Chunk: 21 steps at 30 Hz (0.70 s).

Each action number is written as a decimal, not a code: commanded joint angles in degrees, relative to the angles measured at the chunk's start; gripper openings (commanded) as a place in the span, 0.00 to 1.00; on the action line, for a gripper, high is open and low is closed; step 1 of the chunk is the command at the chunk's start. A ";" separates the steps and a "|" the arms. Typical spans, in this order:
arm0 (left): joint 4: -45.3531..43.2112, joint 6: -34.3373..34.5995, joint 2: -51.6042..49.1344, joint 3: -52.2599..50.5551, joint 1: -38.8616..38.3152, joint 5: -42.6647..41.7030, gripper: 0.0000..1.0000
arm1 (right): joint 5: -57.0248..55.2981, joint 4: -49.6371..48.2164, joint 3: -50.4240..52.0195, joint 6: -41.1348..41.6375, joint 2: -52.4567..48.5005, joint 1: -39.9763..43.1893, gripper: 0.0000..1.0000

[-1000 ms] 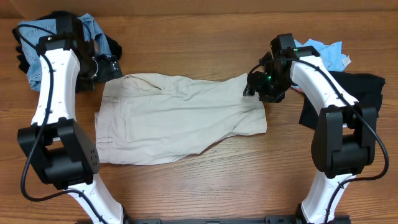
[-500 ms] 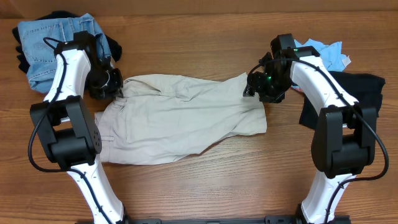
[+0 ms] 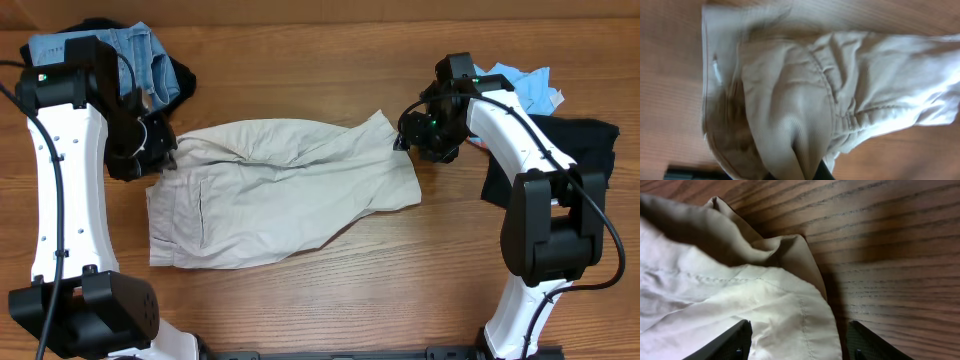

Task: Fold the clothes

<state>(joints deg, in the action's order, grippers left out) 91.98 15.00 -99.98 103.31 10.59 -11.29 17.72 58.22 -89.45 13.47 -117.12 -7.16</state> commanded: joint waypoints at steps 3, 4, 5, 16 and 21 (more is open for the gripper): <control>4.83 5.05 1.22 -2.78 -0.42 4.55 0.04 | -0.07 -0.70 0.24 0.26 1.81 0.15 0.65; 4.83 6.95 1.25 -5.20 -0.61 6.88 0.04 | -0.07 -0.81 0.24 0.26 1.81 0.15 0.65; 4.70 8.50 1.25 -6.99 -0.61 8.13 0.04 | -0.07 -0.87 0.24 0.24 1.81 0.15 0.65; -10.84 17.22 1.22 -24.81 1.31 17.44 0.04 | -0.07 -0.46 0.24 0.22 1.81 0.15 0.65; -8.96 14.62 2.93 -23.34 0.68 17.68 0.04 | -0.07 -1.01 0.24 0.24 1.81 0.15 0.65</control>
<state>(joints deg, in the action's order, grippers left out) 82.00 30.52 -99.42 79.00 11.40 3.77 17.72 57.74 -89.45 13.47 -117.12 -7.16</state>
